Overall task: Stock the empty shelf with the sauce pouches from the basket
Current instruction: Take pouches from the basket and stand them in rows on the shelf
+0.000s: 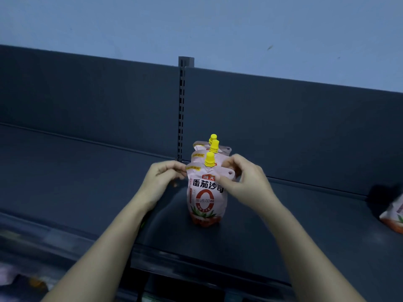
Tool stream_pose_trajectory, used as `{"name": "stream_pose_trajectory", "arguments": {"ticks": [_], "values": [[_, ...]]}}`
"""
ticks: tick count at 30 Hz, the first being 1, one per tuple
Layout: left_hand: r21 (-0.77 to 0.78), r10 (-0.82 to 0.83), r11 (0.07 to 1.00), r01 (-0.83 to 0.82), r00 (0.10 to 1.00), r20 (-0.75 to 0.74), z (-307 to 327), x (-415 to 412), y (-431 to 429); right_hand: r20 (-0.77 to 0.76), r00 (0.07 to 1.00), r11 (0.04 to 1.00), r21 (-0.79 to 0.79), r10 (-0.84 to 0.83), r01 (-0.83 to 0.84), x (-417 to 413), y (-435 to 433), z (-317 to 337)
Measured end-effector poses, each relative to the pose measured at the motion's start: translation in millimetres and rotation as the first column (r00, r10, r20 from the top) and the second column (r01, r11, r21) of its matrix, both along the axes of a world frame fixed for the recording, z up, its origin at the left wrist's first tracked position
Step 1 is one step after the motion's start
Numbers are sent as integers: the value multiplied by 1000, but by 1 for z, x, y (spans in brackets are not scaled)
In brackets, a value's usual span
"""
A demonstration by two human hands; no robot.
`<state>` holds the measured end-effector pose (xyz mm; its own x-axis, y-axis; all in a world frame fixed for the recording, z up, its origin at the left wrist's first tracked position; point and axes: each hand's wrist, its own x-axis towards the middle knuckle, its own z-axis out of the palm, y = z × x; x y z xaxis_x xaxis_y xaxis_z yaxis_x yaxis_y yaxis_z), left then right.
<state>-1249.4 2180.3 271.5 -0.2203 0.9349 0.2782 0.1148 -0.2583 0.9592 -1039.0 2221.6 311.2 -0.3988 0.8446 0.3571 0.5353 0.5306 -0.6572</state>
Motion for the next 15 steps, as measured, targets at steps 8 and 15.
{"name": "stream_pose_trajectory", "arguments": {"ticks": [8,15], "values": [[-24,119,992,-123,983,-138,-8,0,3,-40,998,996,-81,-39,36,2,4,-14],[-52,96,993,-109,974,-203,-7,-3,5,-32,998,996,-67,-59,57,-2,1,-15]]}}
